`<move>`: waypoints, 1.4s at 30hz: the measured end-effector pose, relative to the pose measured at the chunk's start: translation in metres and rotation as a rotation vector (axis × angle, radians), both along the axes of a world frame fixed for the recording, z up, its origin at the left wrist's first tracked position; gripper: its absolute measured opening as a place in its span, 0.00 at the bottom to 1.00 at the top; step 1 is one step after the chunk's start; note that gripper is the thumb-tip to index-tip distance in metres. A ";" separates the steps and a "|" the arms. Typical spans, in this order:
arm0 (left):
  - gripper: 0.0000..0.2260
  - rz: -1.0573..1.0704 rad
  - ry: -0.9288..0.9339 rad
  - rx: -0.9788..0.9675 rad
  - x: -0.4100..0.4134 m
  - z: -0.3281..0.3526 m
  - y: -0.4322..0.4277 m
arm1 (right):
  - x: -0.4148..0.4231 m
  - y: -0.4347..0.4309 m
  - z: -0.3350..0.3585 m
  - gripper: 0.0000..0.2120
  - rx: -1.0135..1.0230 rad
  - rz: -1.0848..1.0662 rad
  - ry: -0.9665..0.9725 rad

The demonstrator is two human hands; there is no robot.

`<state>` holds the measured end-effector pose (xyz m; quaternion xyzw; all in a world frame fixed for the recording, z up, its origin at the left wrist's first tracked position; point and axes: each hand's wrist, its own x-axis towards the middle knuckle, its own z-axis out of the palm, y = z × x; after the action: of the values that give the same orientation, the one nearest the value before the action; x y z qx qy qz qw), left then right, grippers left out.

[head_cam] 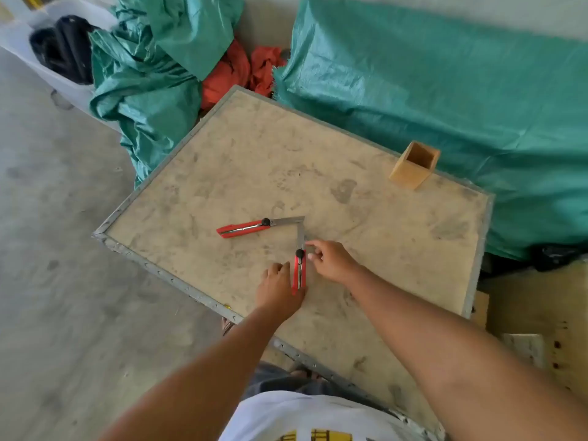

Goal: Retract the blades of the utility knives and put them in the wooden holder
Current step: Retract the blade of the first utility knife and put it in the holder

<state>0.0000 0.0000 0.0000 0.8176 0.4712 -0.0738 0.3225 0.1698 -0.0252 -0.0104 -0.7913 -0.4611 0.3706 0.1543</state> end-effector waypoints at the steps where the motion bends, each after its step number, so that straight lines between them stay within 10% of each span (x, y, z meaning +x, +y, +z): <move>1: 0.23 0.036 -0.012 -0.023 0.002 -0.001 -0.003 | -0.001 0.002 -0.004 0.19 0.012 -0.013 0.007; 18: 0.24 0.260 -0.299 -0.252 -0.007 -0.006 0.000 | -0.014 0.014 -0.014 0.07 0.051 -0.440 0.328; 30: 0.26 -0.086 -0.446 -0.549 -0.027 0.079 0.073 | -0.002 0.013 0.093 0.09 0.355 -0.584 0.430; 42: 0.21 -0.004 -0.817 -0.766 -0.030 0.136 0.114 | -0.036 0.011 0.161 0.08 0.458 -0.404 0.356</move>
<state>-0.0296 0.1138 0.1359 0.6050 0.2457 0.0825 0.7528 0.1339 -0.0143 0.1502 -0.7344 -0.3323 0.3519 0.4758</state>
